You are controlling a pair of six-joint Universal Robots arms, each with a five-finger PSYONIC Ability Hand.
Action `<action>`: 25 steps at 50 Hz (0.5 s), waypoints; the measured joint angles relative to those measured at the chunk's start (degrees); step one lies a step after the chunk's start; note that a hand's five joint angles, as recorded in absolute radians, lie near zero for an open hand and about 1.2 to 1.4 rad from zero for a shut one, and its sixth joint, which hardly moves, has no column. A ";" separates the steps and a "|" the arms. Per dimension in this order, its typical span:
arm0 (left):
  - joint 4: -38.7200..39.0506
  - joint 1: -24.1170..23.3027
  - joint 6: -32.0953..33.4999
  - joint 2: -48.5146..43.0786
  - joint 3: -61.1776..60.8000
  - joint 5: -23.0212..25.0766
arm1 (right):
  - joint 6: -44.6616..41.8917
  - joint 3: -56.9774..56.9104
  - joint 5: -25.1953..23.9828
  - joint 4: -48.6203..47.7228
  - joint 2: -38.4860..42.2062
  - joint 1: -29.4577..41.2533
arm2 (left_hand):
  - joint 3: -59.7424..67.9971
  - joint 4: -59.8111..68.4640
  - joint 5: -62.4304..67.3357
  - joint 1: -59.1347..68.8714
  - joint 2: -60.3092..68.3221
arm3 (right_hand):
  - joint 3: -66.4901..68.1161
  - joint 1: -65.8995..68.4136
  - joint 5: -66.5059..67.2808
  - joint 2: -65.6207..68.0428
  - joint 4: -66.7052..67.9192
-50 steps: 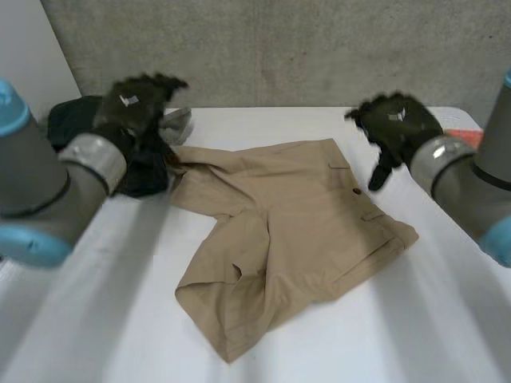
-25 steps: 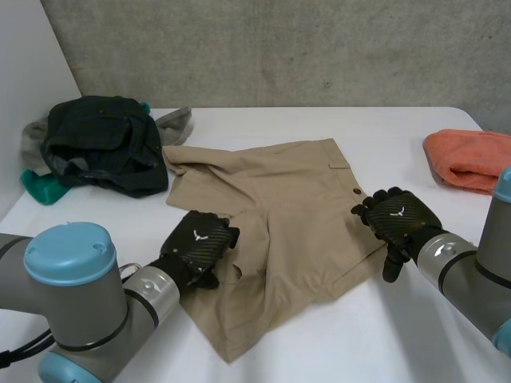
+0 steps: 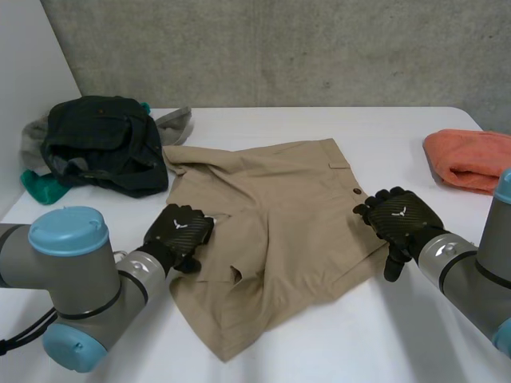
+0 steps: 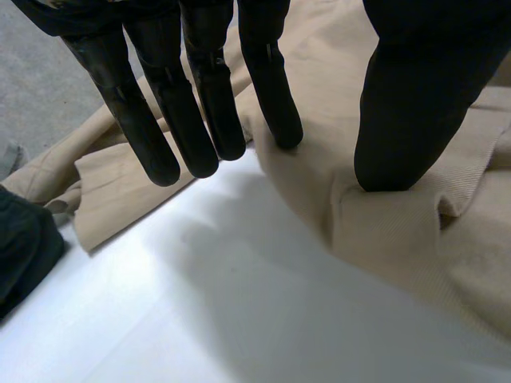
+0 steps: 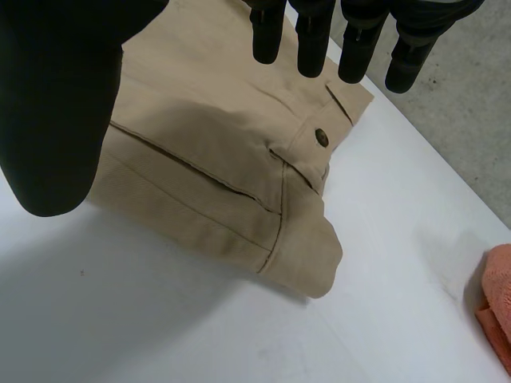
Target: Fold the laundry.
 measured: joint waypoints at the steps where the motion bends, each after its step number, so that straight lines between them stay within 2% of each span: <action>1: 0.05 0.14 0.49 0.17 -0.06 -0.05 | 0.00 0.00 0.01 0.00 0.00 -0.06 | 0.57 0.60 0.33 0.76 0.57 | 0.00 0.00 0.00 0.00 0.00; 6: 0.49 1.04 3.20 1.13 0.30 -1.35 | 0.00 0.01 0.02 0.00 -0.01 -0.29 | 2.63 2.82 2.07 2.71 2.79 | 0.00 0.00 0.00 0.00 0.00; 15: 1.31 4.43 6.50 1.58 2.80 -8.55 | -0.25 -0.33 -0.50 0.07 -0.26 -0.88 | 3.24 3.67 2.98 3.24 3.48 | 0.01 0.00 0.00 0.01 0.01; 17: 1.51 4.91 7.33 1.96 3.77 -9.44 | -0.62 -0.55 -1.21 0.23 -0.44 -1.39 | 3.11 3.45 2.89 3.08 3.28 | 2.24 1.84 2.03 2.21 2.28; 21: 1.43 5.13 7.98 3.92 5.02 -9.86 | -2.17 -1.19 -3.84 0.53 -0.79 -3.12 | -4.33 -4.48 -4.41 -5.20 -4.55 | 11.55 10.87 11.14 11.37 11.49; 25: 1.13 4.03 7.42 7.12 4.84 -9.77 | -4.87 -1.88 -6.92 0.87 -0.94 -5.90 | -6.78 -7.24 -7.35 -6.81 -6.91 | 14.01 13.24 13.65 13.53 14.10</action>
